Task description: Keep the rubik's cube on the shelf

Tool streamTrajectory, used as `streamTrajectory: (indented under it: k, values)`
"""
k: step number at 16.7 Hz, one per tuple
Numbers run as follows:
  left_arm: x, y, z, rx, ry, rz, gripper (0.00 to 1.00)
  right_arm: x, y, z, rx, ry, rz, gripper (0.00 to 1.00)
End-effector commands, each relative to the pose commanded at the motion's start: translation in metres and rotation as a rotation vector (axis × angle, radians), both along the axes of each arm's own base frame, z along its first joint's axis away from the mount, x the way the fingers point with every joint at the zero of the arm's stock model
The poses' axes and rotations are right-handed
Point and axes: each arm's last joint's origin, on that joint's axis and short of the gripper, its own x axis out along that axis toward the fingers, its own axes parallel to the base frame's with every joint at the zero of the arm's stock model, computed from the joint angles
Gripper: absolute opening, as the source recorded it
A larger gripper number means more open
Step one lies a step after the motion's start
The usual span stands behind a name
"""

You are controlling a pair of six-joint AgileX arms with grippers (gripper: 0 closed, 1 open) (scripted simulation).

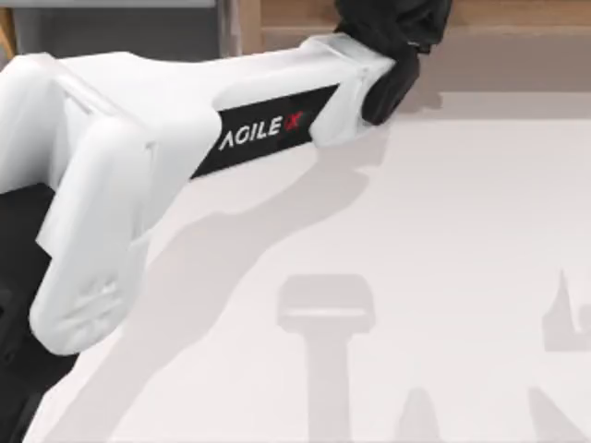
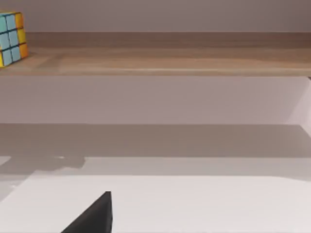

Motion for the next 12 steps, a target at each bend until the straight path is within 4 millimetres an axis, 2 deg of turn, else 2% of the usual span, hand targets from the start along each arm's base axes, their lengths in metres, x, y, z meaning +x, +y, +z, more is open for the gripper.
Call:
streamTrajectory:
  k: [1, 3, 5, 6, 7, 9, 12]
  values:
    - [0.002, 0.023, 0.022, 0.059, -0.078, 0.03, 1.0, 0.0, 0.0, 0.0, 0.0, 0.0, 0.0, 1.0]
    - [0.01, 0.085, 0.059, 0.196, -0.239, 0.142, 1.0, 0.0, 0.0, 0.0, 0.0, 0.0, 0.0, 1.0]
    - [0.018, 0.161, 0.082, 0.366, -0.379, 0.311, 1.0, 0.0, 0.0, 0.0, 0.0, 0.0, 0.0, 1.0]
    - [0.021, 0.203, 0.087, 0.465, -0.432, 0.411, 1.0, 0.0, 0.0, 0.0, 0.0, 0.0, 0.0, 1.0]
    - [0.023, 0.247, 0.086, 0.574, -0.467, 0.517, 1.0, 0.0, 0.0, 0.0, 0.0, 0.0, 0.0, 1.0]
    - [0.02, 0.338, 0.07, 0.804, -0.478, 0.721, 1.0, 0.0, 0.0, 0.0, 0.0, 0.0, 0.0, 1.0]
    - [-0.013, 0.461, 0.024, 1.127, -0.386, 0.951, 1.0, 0.0, 0.0, 0.0, 0.0, 0.0, 0.0, 1.0]
